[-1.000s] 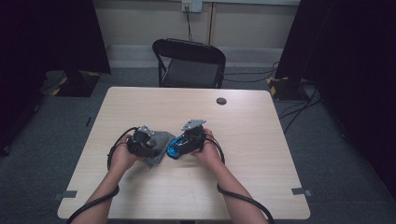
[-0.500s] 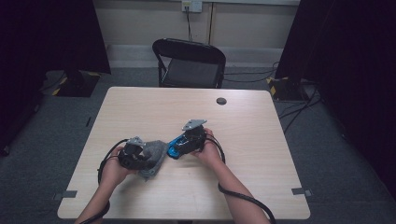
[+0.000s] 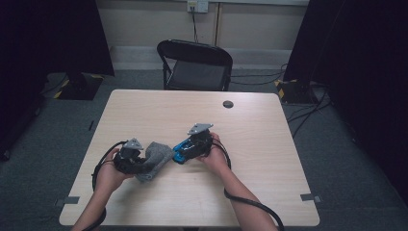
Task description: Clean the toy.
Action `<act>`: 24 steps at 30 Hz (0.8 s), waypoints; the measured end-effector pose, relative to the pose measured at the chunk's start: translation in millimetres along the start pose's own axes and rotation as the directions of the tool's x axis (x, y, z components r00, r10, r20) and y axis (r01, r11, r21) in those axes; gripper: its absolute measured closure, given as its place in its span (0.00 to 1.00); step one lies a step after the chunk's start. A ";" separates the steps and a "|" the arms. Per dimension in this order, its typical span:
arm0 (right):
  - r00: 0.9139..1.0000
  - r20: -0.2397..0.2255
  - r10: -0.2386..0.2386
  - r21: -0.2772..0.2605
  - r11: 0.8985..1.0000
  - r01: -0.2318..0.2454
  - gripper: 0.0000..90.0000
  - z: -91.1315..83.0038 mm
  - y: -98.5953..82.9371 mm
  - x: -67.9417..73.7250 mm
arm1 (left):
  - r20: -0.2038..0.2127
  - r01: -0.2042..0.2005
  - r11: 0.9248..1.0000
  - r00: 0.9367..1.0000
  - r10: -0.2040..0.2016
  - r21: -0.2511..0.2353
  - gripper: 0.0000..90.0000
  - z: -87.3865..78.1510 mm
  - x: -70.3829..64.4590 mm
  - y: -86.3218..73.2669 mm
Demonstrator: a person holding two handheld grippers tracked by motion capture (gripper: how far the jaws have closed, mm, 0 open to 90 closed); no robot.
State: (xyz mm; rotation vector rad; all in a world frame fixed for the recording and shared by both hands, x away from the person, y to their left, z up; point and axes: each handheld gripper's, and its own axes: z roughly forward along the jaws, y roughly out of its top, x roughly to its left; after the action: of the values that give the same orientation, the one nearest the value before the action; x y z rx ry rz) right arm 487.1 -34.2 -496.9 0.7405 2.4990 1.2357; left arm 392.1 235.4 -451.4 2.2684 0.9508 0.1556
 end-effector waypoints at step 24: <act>0.999 -0.020 0.029 0.029 0.999 -0.028 0.15 -58.4 0.8 -17.8 | 0.027 -0.099 0.992 0.995 0.101 -0.077 0.74 8.8 -22.7 54.3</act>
State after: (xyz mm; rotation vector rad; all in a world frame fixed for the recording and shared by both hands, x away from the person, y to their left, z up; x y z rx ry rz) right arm 476.8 -82.2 -460.8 0.7769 2.5366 1.2248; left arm 410.7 187.5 -421.3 2.2428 0.8025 0.1966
